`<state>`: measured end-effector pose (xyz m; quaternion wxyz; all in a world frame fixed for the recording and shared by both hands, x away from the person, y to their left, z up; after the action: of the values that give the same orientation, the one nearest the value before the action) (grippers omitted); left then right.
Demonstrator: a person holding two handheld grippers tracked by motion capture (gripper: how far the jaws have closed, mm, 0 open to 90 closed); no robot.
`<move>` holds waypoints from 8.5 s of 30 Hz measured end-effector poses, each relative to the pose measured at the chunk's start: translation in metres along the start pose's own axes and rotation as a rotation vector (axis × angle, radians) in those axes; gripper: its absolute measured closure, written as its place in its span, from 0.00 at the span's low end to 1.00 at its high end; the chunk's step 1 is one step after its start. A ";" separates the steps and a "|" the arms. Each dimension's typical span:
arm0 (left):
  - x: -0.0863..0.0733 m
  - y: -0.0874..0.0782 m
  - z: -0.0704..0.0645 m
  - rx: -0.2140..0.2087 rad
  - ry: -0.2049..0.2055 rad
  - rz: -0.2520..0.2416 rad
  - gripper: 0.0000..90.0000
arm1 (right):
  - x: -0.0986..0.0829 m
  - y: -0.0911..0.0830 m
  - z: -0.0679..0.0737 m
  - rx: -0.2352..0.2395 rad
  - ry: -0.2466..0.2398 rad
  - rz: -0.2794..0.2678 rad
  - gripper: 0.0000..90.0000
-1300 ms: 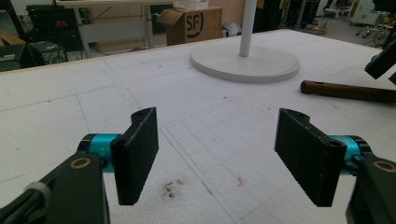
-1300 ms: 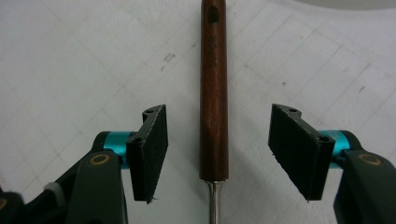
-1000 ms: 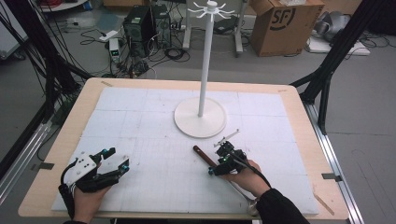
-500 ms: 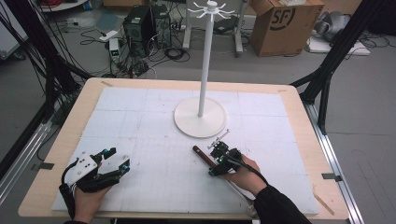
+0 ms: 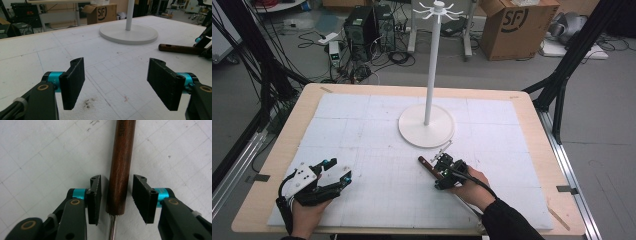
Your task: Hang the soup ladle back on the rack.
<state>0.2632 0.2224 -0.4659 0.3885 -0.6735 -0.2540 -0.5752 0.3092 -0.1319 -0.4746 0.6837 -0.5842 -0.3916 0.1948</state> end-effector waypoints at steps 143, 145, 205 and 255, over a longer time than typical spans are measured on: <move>-0.011 -0.056 0.018 0.153 -0.009 -0.012 0.35 | 0.146 -0.228 -0.135 0.294 0.144 -0.977 0.82; -0.011 -0.056 0.017 0.152 -0.010 -0.015 0.35 | 0.148 -0.226 -0.130 0.299 0.128 -0.962 0.82; -0.004 -0.044 0.011 0.115 0.008 -0.032 0.35 | 0.091 -0.204 -0.103 0.114 0.145 -0.937 0.29; 0.013 0.013 -0.013 -0.058 0.030 -0.087 0.29 | -0.075 -0.084 -0.068 -0.154 0.209 -0.884 0.17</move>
<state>0.2689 0.2031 -0.4563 0.3469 -0.6643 -0.2605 -0.6087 0.2985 -0.2499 -0.4181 0.6916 -0.4267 -0.5454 -0.2053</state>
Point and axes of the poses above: each handheld gripper's, and its own axes: y roughly forward along the jaws, x roughly out of its top, z roughly to its left, the point moved 5 cm from there along y, roughly forward along the jaws
